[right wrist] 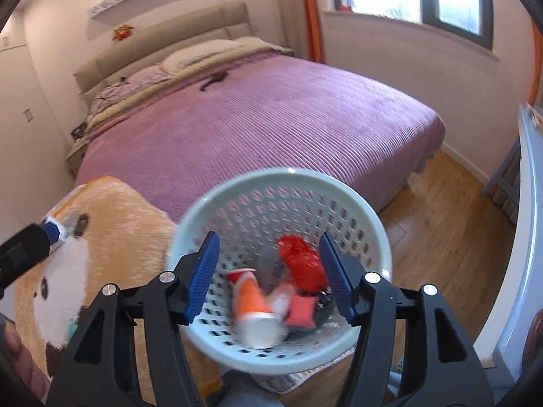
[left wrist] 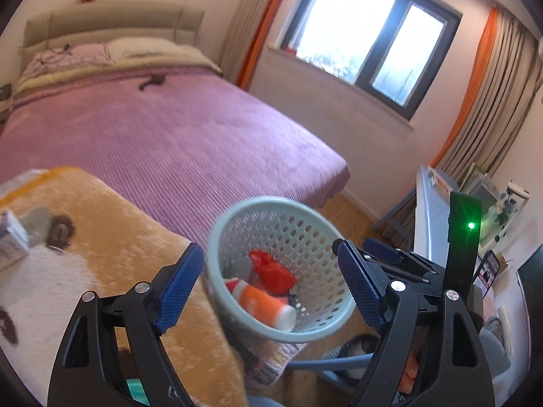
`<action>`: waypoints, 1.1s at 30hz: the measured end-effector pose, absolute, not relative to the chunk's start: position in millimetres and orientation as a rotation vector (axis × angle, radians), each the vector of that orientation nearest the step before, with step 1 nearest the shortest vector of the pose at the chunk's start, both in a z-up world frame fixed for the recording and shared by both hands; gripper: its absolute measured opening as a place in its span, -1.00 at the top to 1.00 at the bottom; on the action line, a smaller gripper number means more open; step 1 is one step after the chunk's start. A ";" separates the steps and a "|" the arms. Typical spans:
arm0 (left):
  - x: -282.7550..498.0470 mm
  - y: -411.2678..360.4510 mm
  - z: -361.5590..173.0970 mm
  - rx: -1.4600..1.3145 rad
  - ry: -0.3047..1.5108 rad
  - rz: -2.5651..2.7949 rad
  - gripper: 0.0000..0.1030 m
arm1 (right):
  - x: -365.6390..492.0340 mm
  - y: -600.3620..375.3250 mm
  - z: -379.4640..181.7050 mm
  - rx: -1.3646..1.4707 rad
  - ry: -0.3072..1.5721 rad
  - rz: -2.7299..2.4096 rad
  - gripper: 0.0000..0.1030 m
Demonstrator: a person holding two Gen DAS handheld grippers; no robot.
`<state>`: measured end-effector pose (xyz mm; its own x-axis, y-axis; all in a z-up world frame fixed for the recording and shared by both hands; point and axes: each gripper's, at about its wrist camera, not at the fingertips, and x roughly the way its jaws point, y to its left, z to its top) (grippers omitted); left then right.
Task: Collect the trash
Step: 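Return both tools to the rug toward the milk carton and teal packet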
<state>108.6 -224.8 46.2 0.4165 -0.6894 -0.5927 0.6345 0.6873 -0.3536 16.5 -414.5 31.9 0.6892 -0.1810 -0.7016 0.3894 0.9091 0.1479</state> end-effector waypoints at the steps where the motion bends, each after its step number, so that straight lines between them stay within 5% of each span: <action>1: 107.0 -214.4 52.2 -0.085 0.763 -0.821 -0.54 | 16.2 -402.0 38.8 0.282 0.731 -0.303 -0.14; 15: 123.1 -48.8 71.7 -0.144 0.658 -0.508 -0.54 | 18.7 -264.9 36.6 0.163 0.707 0.010 -0.20; 33: 208.8 101.0 0.0 -0.272 0.799 -0.177 -0.54 | 7.0 -182.9 -53.4 -0.054 0.838 0.264 -0.50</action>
<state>208.8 101.0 0.0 0.6851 -0.2579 -0.6812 0.0536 0.9505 -0.3060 7.0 -182.9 -53.4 0.6380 0.2101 -0.7409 -0.2524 0.9660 0.0566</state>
